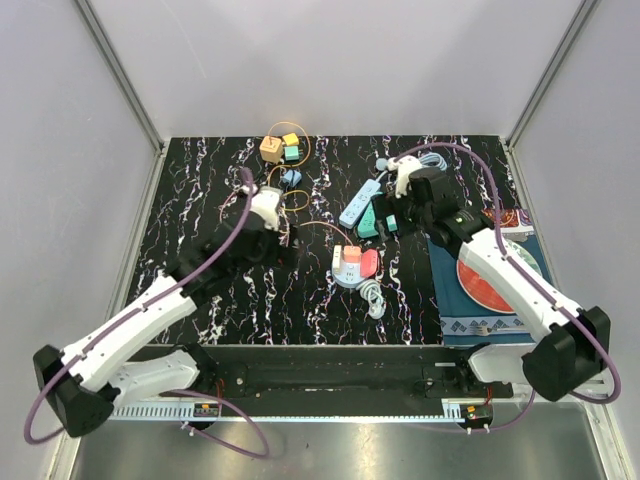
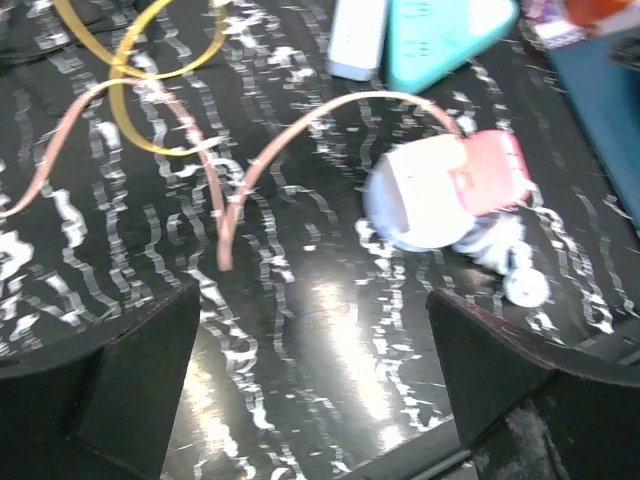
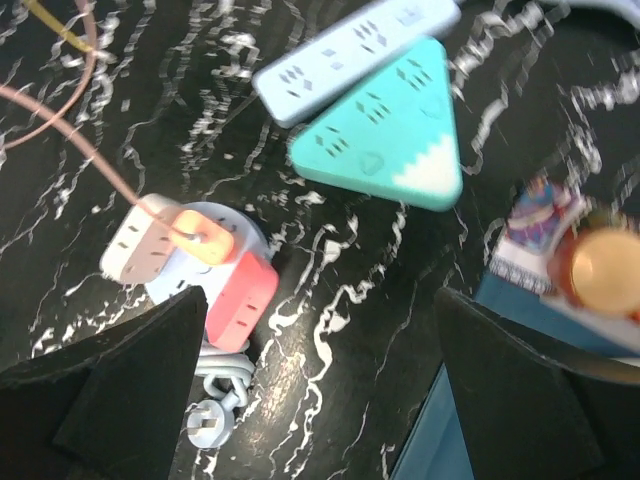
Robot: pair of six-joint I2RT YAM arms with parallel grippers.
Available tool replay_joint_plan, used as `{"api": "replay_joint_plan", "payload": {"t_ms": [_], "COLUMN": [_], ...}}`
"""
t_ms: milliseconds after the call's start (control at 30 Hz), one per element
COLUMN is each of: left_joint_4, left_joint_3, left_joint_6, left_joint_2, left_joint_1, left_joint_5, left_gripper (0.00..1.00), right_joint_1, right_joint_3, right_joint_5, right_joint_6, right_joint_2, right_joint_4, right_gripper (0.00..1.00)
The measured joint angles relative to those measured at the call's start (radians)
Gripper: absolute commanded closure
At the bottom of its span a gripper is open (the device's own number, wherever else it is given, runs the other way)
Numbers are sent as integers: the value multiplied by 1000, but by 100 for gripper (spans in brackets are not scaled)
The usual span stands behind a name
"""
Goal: Insert the plug
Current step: Insert the plug into the socket, then move the socket to the center of the board.
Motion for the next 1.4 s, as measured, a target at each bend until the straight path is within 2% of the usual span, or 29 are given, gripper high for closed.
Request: {"api": "replay_joint_plan", "payload": {"t_ms": [100, 267, 367, 533, 667, 867, 1100, 1267, 1400], "left_joint_4": [2, 9, 10, 8, 6, -18, -20, -21, -31], "left_joint_3": [68, 182, 264, 405, 461, 486, 525, 533, 533], "left_joint_6": [-61, -129, -144, -136, -116, -79, -55, -48, -50], "left_joint_2": [79, 280, 431, 685, 832, 937, 988, 1032, 1052], "left_joint_1": [-158, -357, -445, -537, -554, -544, -507, -490, -491], "left_joint_5": [-60, -163, -200, -224, -221, -225, -216, -195, -193], "left_gripper": [1, 4, 10, 20, 22, 25, 43, 51, 72], "right_joint_1": [-39, -163, -236, -263, -265, -265, -265, -265, -265], "right_joint_3": [-57, -153, -215, -314, -359, -374, -397, -409, -413], "right_joint_5": [83, 165, 203, 232, 238, 236, 236, 236, 236], "right_joint_6": [131, 296, 363, 428, 445, 447, 443, 440, 439], "right_joint_2": [-45, -147, -219, -309, -359, -402, -420, -432, -432], "right_joint_4": [1, -3, 2, 22, 42, 77, 109, 116, 129], "right_gripper": [0, 0, 0, 0, 0, 0, 0, 0, 0]}}
